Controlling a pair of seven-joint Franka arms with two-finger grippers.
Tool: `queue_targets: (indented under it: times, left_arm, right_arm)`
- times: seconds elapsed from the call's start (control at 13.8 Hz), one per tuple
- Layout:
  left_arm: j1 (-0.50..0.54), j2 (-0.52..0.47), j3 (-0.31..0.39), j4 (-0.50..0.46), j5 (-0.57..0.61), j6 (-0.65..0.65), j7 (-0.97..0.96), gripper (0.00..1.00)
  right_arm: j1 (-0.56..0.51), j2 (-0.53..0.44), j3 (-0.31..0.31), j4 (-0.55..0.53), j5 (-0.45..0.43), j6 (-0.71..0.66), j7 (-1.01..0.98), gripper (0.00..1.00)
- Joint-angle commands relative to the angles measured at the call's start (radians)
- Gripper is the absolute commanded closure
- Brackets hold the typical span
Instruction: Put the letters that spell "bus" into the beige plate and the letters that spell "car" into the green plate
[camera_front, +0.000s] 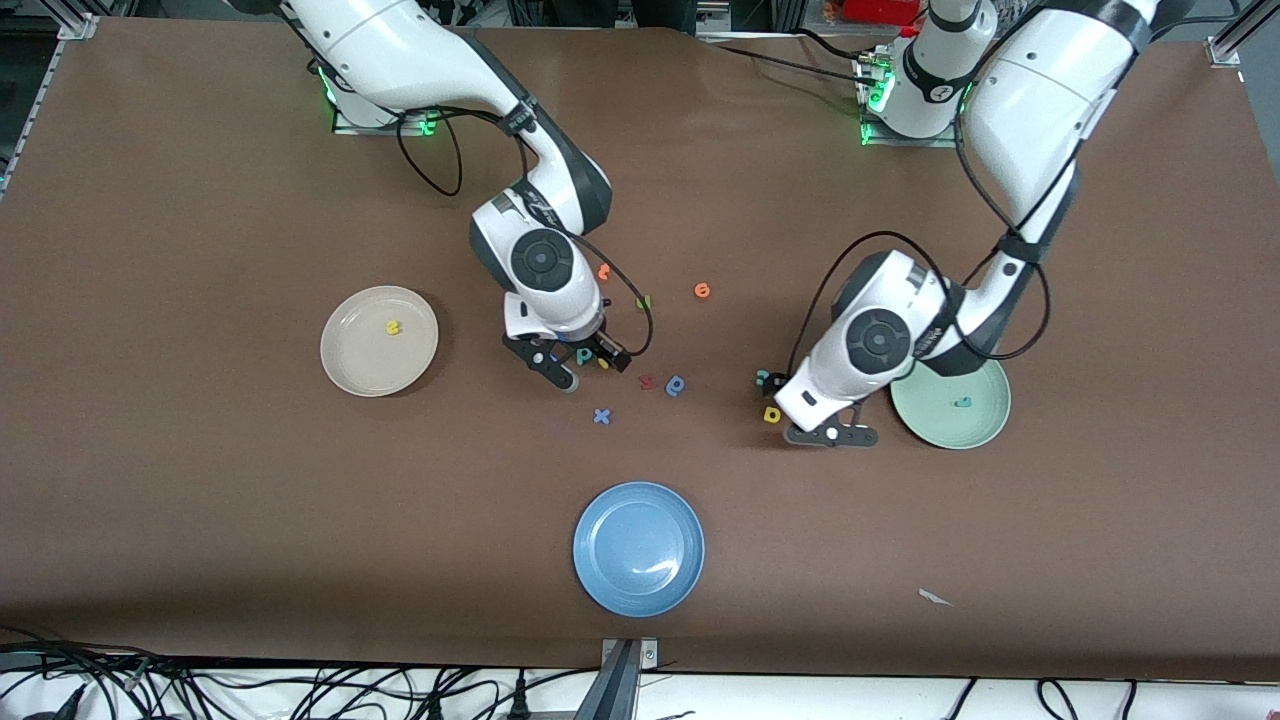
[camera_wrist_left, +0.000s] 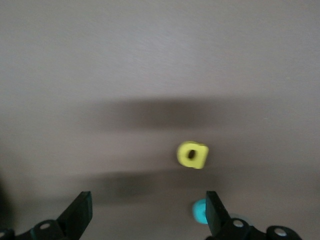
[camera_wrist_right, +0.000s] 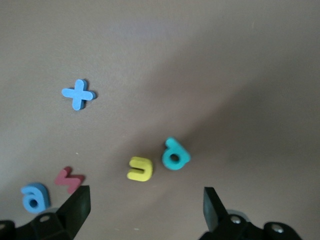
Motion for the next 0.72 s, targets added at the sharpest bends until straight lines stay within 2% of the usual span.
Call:
queue_targets:
  times: [0.0, 0.22, 0.36, 0.58, 0.65]
  left_arm:
    - [-0.05, 0.019, 0.009, 0.0, -0.01, 0.048, -0.084, 0.02]
    - [-0.07, 0.019, 0.012, -0.05, -0.005, 0.114, -0.121, 0.11]
    - [-0.072, 0.019, 0.013, -0.064, -0.005, 0.114, -0.121, 0.17]
    - [-0.072, 0.016, 0.013, -0.084, -0.002, 0.105, -0.121, 0.26]
    - [-0.072, 0.016, 0.013, -0.084, -0.003, 0.105, -0.121, 0.29]
  right_arm:
    - [0.016, 0.087, -0.005, 0.107, 0.002, -0.003, 0.151, 0.01]
    - [0.012, 0.118, -0.006, 0.12, 0.003, 0.002, 0.338, 0.03]
    - [0.015, 0.126, -0.006, 0.12, 0.0, 0.002, 0.391, 0.12]
    - [0.018, 0.132, -0.005, 0.118, 0.002, 0.003, 0.4, 0.2]
    - [0.018, 0.132, -0.005, 0.117, 0.006, 0.003, 0.402, 0.27]
